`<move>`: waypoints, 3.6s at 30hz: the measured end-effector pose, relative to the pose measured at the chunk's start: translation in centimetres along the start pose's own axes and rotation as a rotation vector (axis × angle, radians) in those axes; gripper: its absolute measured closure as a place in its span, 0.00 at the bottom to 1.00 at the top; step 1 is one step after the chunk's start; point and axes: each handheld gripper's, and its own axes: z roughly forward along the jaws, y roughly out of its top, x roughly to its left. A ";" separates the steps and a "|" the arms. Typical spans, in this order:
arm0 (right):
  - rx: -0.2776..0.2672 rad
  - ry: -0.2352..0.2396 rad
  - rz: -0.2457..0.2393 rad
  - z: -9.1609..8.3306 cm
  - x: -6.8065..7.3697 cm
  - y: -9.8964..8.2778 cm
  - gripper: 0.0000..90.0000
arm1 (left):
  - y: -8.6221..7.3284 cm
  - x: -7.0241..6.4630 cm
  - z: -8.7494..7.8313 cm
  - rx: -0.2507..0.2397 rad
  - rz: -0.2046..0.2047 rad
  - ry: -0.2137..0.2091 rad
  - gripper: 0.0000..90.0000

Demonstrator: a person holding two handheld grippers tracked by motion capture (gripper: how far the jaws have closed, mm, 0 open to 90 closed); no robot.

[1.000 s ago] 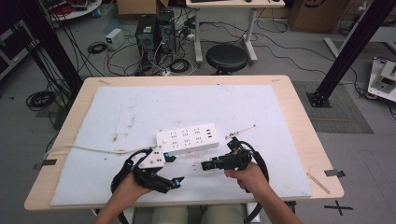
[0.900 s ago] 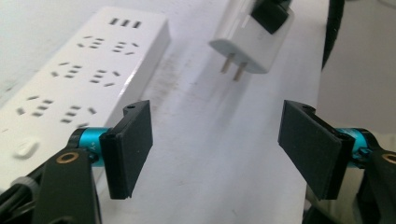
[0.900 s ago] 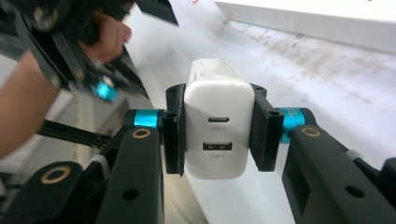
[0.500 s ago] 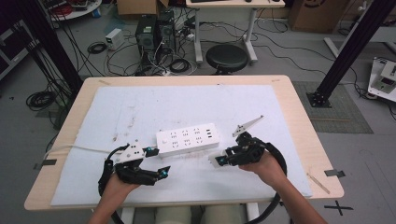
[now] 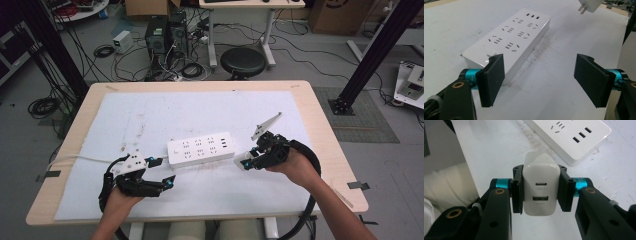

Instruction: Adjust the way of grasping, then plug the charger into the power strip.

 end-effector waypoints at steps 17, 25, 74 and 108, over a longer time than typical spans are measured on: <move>0.114 -0.062 -0.177 0.2 -0.6 3.4 0.71 | -0.2 0.6 -0.6 -0.040 0.017 0.043 0.28; 0.173 -0.093 -0.285 0.5 -1.4 6.6 0.71 | -0.3 0.6 -0.7 -0.105 0.115 0.046 0.28; 0.425 -0.053 -0.620 8.7 -3.7 15.3 0.71 | -2.9 2.9 -2.9 -0.152 0.074 0.133 0.28; 0.535 -0.044 -0.680 11.3 -3.0 16.6 0.71 | -4.0 3.6 -3.5 -0.156 0.042 0.159 0.28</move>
